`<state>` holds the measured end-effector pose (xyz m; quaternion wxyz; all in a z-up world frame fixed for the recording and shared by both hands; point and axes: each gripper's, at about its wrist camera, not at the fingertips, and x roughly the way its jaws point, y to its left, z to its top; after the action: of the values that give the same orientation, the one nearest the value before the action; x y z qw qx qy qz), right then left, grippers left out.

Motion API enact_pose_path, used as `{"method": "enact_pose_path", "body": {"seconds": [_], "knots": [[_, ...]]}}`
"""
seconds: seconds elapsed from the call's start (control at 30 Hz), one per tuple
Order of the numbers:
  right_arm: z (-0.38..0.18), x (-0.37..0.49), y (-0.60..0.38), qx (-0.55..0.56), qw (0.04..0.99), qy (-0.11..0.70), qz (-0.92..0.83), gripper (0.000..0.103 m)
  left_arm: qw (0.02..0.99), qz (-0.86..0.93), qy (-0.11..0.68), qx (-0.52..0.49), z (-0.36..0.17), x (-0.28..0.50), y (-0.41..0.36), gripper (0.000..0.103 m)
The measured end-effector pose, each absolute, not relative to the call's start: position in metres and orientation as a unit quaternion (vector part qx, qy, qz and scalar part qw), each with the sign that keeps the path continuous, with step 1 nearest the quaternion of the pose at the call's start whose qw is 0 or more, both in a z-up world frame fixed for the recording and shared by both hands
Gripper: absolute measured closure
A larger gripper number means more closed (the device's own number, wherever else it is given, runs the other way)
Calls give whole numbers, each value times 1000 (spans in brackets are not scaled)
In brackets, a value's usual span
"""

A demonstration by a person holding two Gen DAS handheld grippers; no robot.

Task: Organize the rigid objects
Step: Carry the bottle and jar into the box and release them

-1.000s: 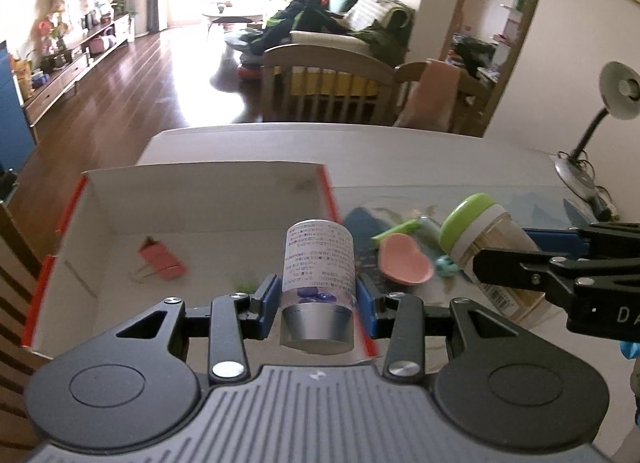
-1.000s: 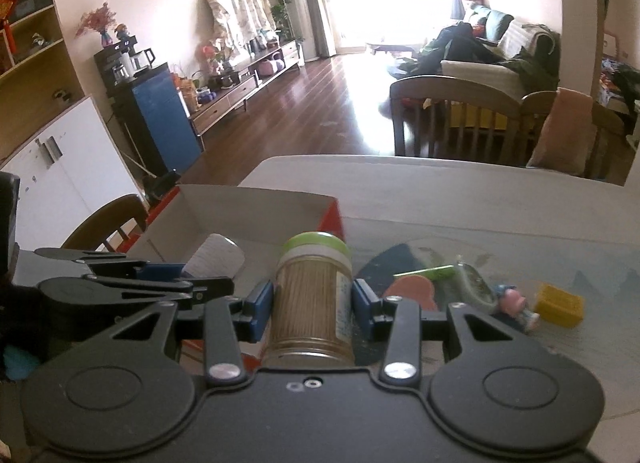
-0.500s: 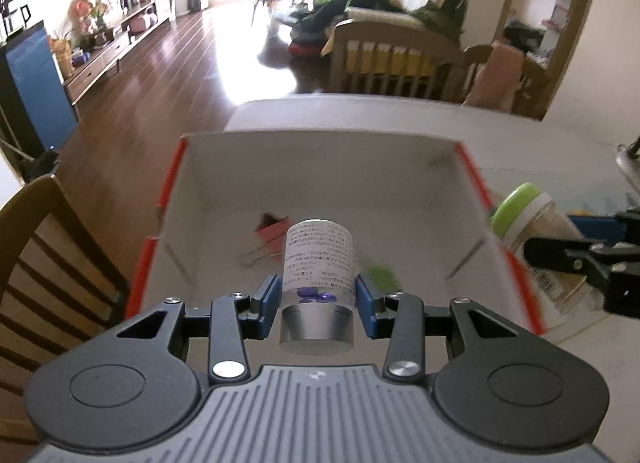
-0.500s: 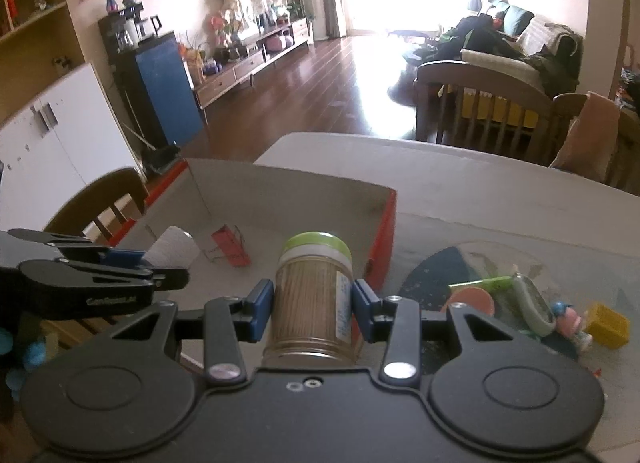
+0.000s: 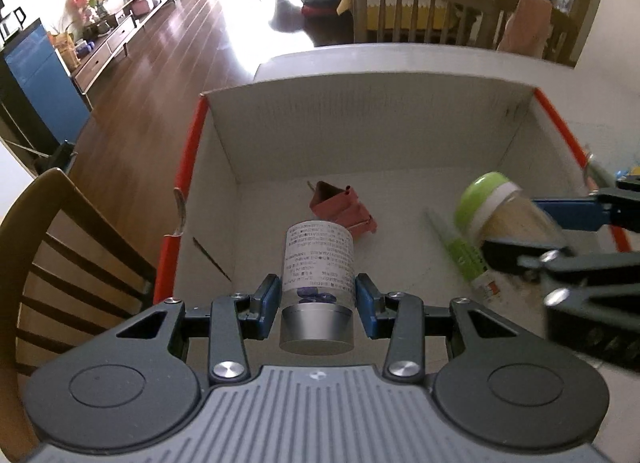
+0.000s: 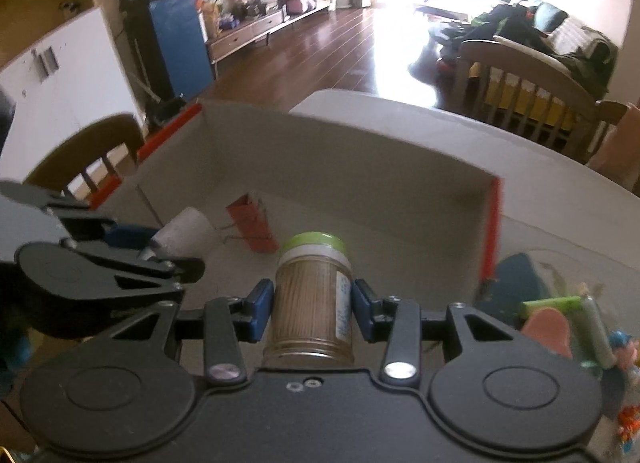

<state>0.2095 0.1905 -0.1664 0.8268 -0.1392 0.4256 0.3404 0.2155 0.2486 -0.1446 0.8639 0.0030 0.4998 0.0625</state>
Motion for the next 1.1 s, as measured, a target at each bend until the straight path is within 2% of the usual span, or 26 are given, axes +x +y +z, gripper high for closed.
{"method": "enact_pose_path", "body": {"seconds": [0.2,0.37,0.63,1.1], "knots": [[-184,212,198,-160,810,448,342,61,852,53,521,2,-160,224,251,63],[-192,211,203,-173,797,469,339,61,836,50,545,-42,-172,228,259,63],[-193,213,209,-178,787,483,339,63,819,41,572,-38,-179,240,260,63],[-182,209,197,-154,792,480,344,55,829,40,558,-27,-167,238,255,63]]}}
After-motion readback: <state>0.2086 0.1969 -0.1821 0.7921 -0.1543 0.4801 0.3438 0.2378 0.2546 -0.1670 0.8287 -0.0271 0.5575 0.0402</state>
